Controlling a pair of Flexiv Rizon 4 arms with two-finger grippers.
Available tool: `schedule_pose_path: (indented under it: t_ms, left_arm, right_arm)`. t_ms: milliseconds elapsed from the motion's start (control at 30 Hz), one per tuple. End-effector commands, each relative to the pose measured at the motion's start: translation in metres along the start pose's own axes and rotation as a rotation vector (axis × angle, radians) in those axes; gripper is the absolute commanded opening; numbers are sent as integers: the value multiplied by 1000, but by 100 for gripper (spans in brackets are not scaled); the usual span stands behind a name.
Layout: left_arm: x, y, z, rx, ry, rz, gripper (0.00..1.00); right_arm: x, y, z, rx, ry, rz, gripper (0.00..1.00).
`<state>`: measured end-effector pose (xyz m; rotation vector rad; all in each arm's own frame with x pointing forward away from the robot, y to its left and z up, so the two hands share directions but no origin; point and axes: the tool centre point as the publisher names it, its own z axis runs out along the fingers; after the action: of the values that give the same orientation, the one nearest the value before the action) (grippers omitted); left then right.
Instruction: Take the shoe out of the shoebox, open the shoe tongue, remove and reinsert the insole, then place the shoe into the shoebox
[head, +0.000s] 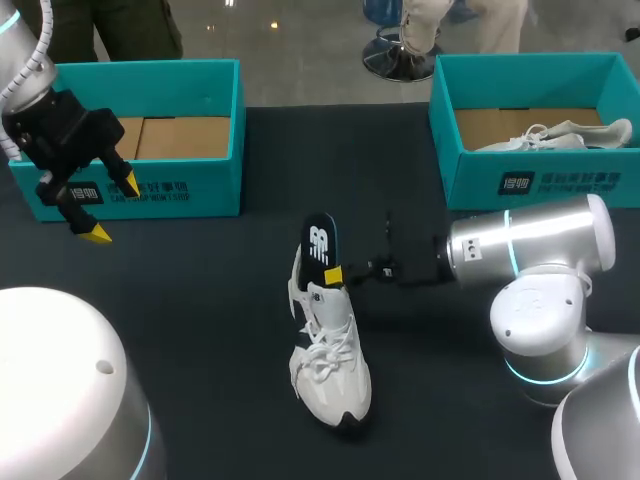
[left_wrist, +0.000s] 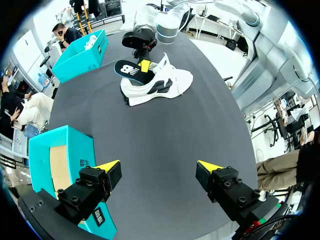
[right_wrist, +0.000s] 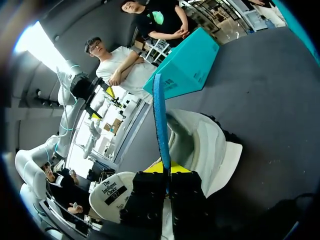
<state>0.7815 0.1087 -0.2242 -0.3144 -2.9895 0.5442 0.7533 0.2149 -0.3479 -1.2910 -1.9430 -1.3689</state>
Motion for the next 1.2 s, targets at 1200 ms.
schedule_pose_path:
  t_ms: [1200]
  left_arm:
    - [1,0,0,-2,0,0,100]
  right_arm:
    - [-1,18,-1,15,-19,-19,0]
